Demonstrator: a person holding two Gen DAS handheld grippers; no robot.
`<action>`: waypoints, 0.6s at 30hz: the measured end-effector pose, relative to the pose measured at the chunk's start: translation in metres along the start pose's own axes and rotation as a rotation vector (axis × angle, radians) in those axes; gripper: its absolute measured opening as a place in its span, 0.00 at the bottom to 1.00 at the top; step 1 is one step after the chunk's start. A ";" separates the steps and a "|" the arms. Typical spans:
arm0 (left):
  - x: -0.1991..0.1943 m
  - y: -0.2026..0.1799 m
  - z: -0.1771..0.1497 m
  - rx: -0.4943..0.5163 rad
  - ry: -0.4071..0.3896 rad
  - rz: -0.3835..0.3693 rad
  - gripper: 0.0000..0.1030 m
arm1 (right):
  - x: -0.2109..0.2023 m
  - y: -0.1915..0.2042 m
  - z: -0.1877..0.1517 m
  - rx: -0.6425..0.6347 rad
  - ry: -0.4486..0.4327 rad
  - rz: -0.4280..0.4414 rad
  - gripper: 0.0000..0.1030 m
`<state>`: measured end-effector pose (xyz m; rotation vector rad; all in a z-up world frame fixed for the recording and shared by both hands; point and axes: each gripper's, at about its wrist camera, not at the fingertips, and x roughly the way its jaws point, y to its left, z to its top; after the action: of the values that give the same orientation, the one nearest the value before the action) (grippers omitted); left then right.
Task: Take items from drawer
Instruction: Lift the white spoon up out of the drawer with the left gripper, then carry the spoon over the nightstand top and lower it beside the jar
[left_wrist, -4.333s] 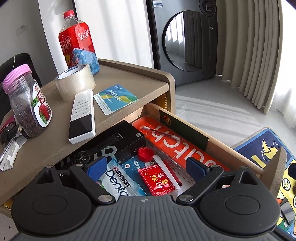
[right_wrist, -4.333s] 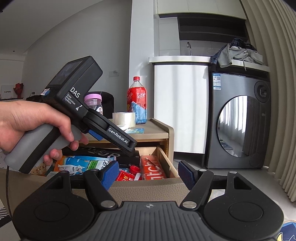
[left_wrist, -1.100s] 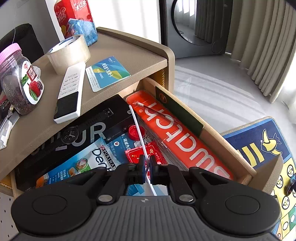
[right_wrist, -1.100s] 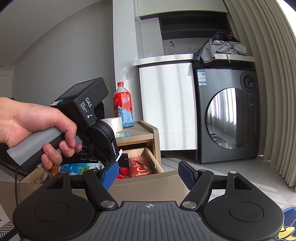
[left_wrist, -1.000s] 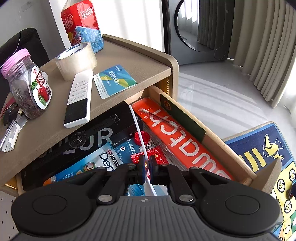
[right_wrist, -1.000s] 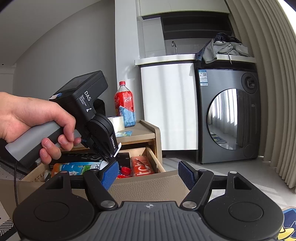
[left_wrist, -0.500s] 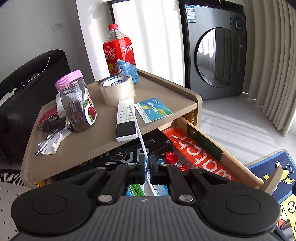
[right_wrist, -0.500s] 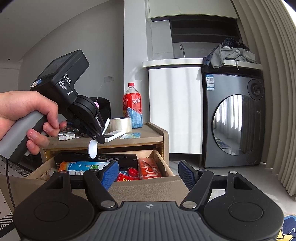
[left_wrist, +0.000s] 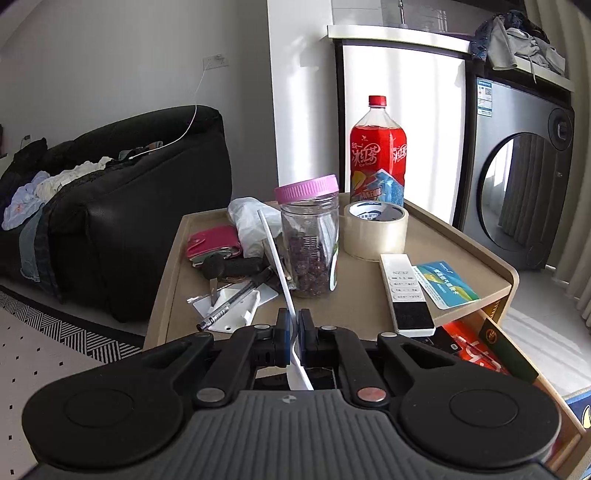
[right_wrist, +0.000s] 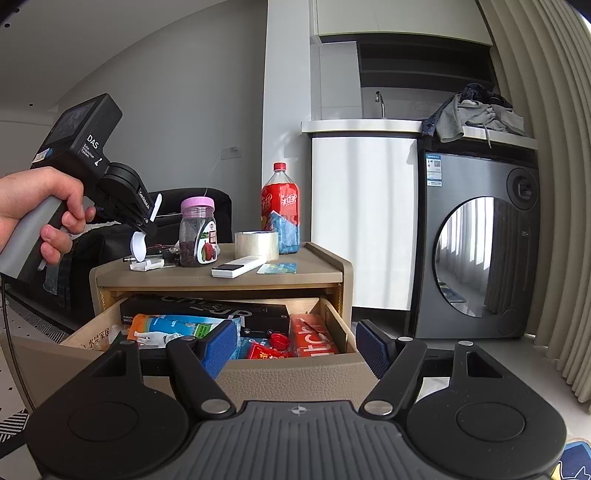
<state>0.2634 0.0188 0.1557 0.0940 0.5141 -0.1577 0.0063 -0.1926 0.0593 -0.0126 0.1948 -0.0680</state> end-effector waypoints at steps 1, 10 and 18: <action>0.005 0.007 0.003 -0.020 -0.001 0.010 0.05 | 0.001 0.001 -0.001 -0.001 0.002 -0.001 0.73; 0.034 0.026 0.030 -0.063 -0.052 0.067 0.05 | 0.014 -0.001 -0.001 0.009 0.023 0.008 0.73; 0.060 0.013 0.053 -0.001 -0.095 0.125 0.05 | 0.024 -0.005 -0.002 0.012 0.030 0.006 0.73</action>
<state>0.3428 0.0176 0.1728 0.1166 0.4126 -0.0392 0.0295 -0.1989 0.0531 0.0013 0.2242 -0.0635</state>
